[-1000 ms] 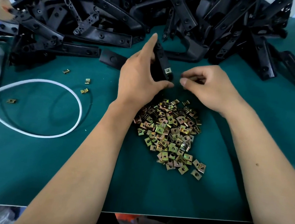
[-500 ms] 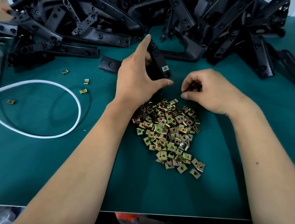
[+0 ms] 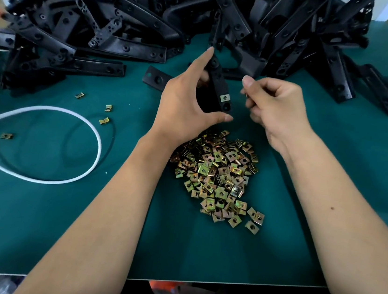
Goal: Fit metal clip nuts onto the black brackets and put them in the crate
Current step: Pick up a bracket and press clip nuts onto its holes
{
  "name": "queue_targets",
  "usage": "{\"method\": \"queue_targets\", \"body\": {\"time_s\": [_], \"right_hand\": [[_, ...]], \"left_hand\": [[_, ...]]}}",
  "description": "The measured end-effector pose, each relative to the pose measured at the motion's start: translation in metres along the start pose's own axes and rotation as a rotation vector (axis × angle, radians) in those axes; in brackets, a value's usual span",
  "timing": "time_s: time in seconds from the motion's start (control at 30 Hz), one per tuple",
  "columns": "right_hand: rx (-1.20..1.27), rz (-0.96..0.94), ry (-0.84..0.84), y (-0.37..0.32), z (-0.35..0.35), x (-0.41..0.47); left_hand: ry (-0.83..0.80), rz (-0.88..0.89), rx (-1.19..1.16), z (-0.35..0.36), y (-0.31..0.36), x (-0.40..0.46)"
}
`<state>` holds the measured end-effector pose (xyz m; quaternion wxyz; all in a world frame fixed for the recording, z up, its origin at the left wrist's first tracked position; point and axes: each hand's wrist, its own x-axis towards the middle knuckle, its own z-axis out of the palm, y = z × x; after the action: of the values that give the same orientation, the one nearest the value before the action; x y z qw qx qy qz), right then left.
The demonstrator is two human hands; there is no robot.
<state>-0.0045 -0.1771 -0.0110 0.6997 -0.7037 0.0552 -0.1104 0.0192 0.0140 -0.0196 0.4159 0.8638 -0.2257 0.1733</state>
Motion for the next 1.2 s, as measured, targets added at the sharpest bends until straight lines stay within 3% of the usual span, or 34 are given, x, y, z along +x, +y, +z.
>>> {"method": "queue_targets", "body": {"time_s": [0.27, 0.67, 1.2], "right_hand": [[0.203, 0.102, -0.067, -0.004, 0.003, 0.001], [0.228, 0.076, -0.057, -0.008, 0.009, 0.000], [0.014, -0.054, 0.024, -0.005, 0.010, -0.001]], "left_hand": [[-0.055, 0.055, -0.010, 0.003, 0.003, -0.001], [-0.063, 0.148, 0.076, 0.008, -0.001, 0.000], [-0.080, 0.139, 0.084, 0.008, 0.002, 0.001]]}}
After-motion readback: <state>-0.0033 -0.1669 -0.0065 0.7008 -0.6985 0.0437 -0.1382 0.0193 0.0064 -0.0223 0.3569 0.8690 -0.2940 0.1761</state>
